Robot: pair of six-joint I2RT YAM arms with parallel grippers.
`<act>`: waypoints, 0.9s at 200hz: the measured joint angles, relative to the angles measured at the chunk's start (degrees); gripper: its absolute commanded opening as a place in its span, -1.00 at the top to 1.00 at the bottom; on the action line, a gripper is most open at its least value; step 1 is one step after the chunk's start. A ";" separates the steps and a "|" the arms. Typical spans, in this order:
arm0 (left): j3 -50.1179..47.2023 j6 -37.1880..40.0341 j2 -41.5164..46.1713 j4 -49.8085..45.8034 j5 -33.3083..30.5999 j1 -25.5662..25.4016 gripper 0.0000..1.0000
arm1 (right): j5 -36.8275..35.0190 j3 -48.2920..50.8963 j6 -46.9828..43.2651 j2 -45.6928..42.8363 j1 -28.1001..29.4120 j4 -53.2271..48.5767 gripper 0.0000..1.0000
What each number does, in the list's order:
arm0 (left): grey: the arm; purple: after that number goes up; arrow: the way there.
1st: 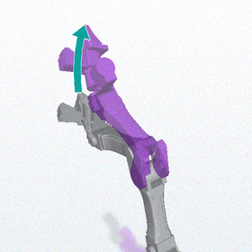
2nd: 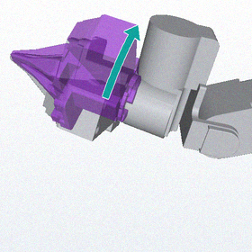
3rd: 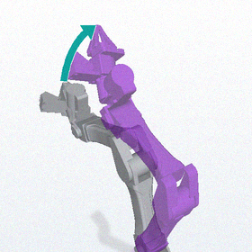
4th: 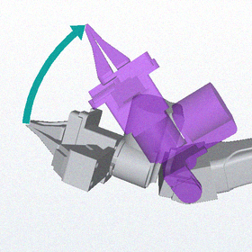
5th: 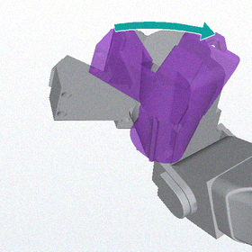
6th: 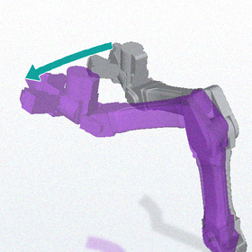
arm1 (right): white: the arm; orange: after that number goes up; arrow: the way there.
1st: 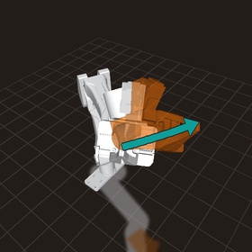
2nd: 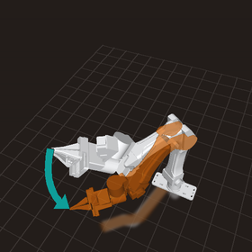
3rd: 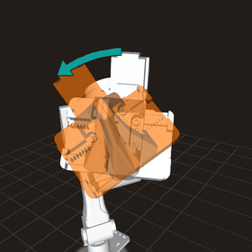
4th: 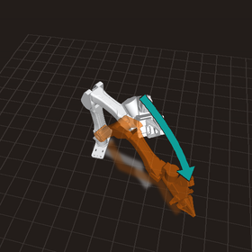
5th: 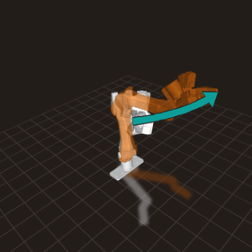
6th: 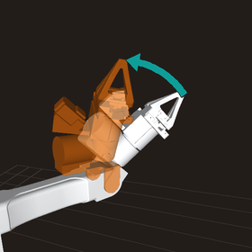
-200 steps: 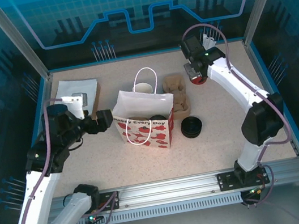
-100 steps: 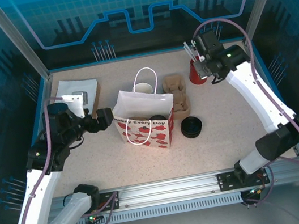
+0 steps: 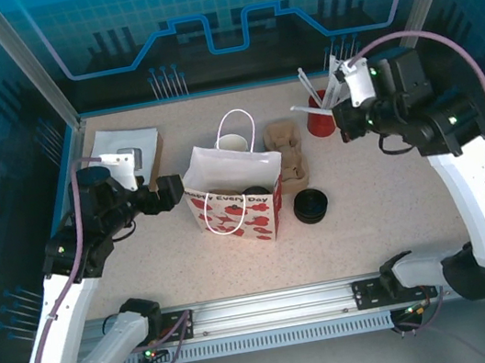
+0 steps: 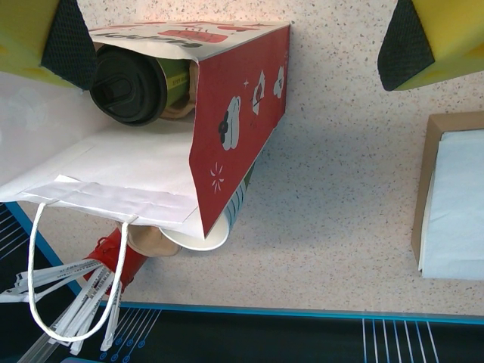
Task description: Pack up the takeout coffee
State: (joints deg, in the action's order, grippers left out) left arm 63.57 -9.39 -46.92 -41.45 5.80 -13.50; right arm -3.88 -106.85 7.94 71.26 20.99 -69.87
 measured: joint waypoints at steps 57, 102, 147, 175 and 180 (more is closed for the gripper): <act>0.00 -1.11 0.22 0.24 -0.02 0.00 -0.97 | 16.15 -0.42 1.11 -4.79 0.00 -0.04 0.97; 0.00 -1.20 0.55 0.17 -0.04 0.00 -0.97 | 24.37 -0.42 1.29 -5.57 0.72 -1.14 1.00; 0.00 -1.20 0.81 -0.28 -0.72 0.00 -0.98 | 26.58 -0.42 0.92 -4.42 5.49 -4.09 1.00; 0.00 -1.18 0.96 -0.31 -1.09 0.04 -0.97 | 26.29 -0.42 0.57 -2.51 9.68 -5.33 1.00; 0.00 -1.18 0.96 -0.31 -1.11 0.04 -0.97 | 26.12 -0.44 0.48 -2.08 10.38 -5.57 1.00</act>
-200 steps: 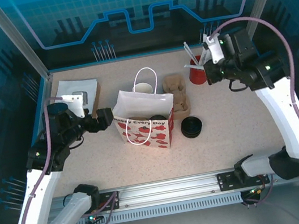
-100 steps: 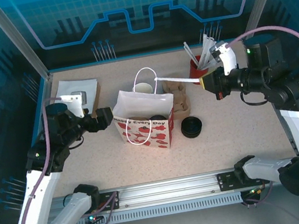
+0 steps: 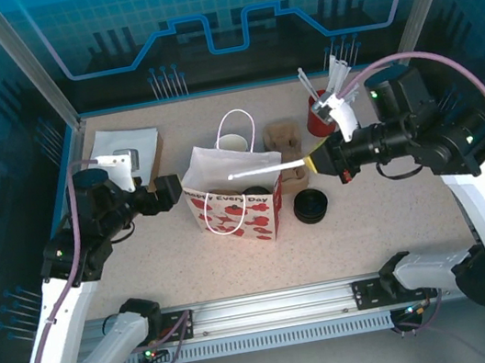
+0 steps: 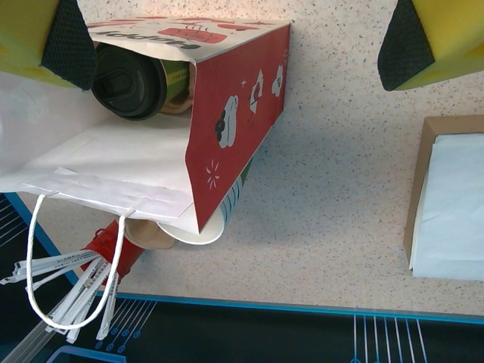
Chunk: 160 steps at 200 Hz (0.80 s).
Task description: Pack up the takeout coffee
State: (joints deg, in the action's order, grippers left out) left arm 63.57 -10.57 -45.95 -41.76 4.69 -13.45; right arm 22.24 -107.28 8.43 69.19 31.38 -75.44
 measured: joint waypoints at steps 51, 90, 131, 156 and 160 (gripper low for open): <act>0.00 0.07 0.00 -0.39 0.00 0.00 -0.97 | -4.04 -4.28 -0.59 6.14 6.03 -1.68 1.00; 0.00 0.11 0.00 -0.39 -0.02 0.00 -0.98 | -8.15 -10.64 -1.09 11.87 8.04 -3.74 1.00; 0.00 0.15 0.00 -0.39 0.00 0.00 -0.97 | -11.10 -16.13 -2.60 17.92 10.36 -6.69 0.98; 0.00 0.13 0.00 -0.42 0.00 0.00 -0.98 | -12.00 -19.17 -3.87 21.59 11.13 -8.35 0.99; 0.00 0.13 0.00 -0.42 0.00 0.00 -0.97 | -12.02 -19.61 -4.04 22.12 11.13 -8.55 0.99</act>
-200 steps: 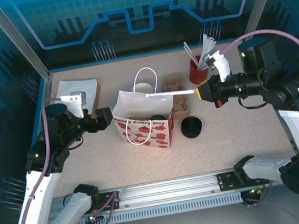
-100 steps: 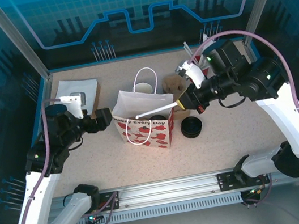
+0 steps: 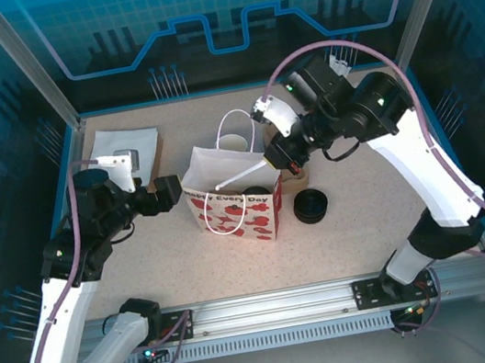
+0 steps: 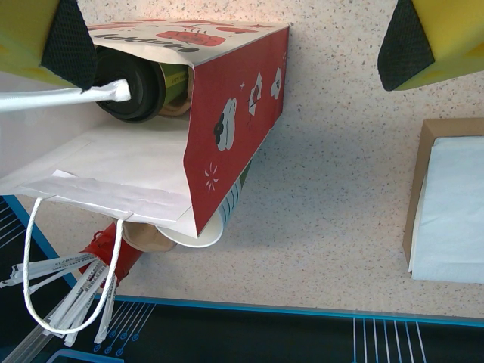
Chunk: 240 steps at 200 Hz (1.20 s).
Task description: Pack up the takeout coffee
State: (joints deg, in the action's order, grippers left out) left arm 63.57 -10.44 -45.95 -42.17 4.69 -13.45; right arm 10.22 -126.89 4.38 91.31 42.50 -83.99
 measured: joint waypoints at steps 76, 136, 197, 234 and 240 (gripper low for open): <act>0.00 0.02 0.00 -0.02 -0.04 0.00 -0.97 | -1.25 -7.74 -3.23 8.50 0.66 -3.17 0.98; 0.00 0.02 0.00 -0.24 -0.42 0.00 -0.97 | -1.33 -14.60 -6.01 16.79 1.88 -5.20 0.97; 0.00 0.02 0.00 -0.63 -0.42 0.00 -0.97 | -2.34 -15.39 -7.50 22.10 2.60 -5.40 0.96; 0.00 0.02 0.00 -0.63 -0.42 0.00 -0.98 | -2.29 -16.31 -7.96 25.00 3.04 -5.18 0.96; 0.00 0.02 0.00 -0.63 -0.42 0.00 -0.97 | -2.29 -16.46 -8.09 25.46 3.17 -5.11 0.96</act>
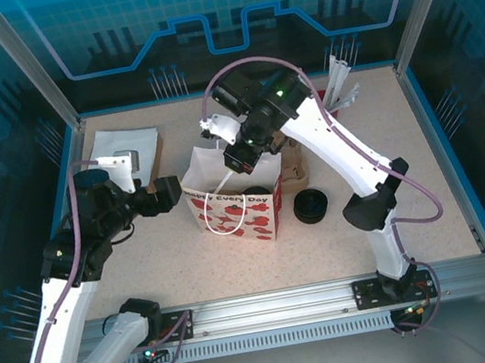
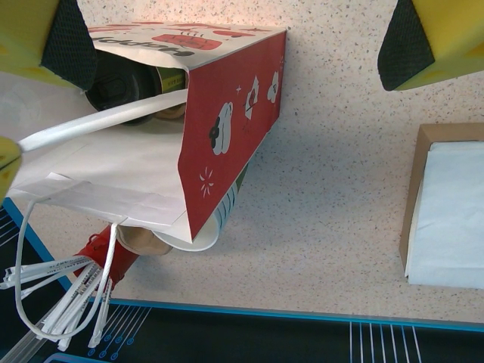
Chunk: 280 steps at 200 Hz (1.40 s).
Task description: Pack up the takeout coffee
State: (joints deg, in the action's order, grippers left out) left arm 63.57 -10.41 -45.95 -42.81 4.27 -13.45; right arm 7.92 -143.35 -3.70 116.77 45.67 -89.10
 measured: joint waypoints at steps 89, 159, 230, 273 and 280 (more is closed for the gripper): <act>-0.48 0.00 0.00 -0.13 0.00 0.00 -0.97 | -0.02 -0.44 -0.44 5.27 1.25 0.15 0.94; -0.74 -0.02 0.28 -0.22 0.00 0.00 -0.97 | 0.48 -0.44 -0.44 8.31 1.33 0.17 0.84; -0.74 -0.02 0.33 -0.22 0.00 0.00 -0.97 | 0.59 -0.76 -0.02 8.61 1.33 0.24 0.42; -0.74 -0.22 0.31 -0.24 0.00 0.00 -0.98 | -0.22 -1.49 0.83 7.61 1.29 0.52 0.17; -0.72 -0.24 0.26 -0.35 -0.02 0.00 -0.97 | -0.24 -1.53 1.01 6.97 1.27 0.59 0.12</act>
State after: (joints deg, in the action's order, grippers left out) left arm 62.85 -10.66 -45.69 -43.16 4.25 -13.45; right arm 7.68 -144.88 -2.70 123.74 46.94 -88.51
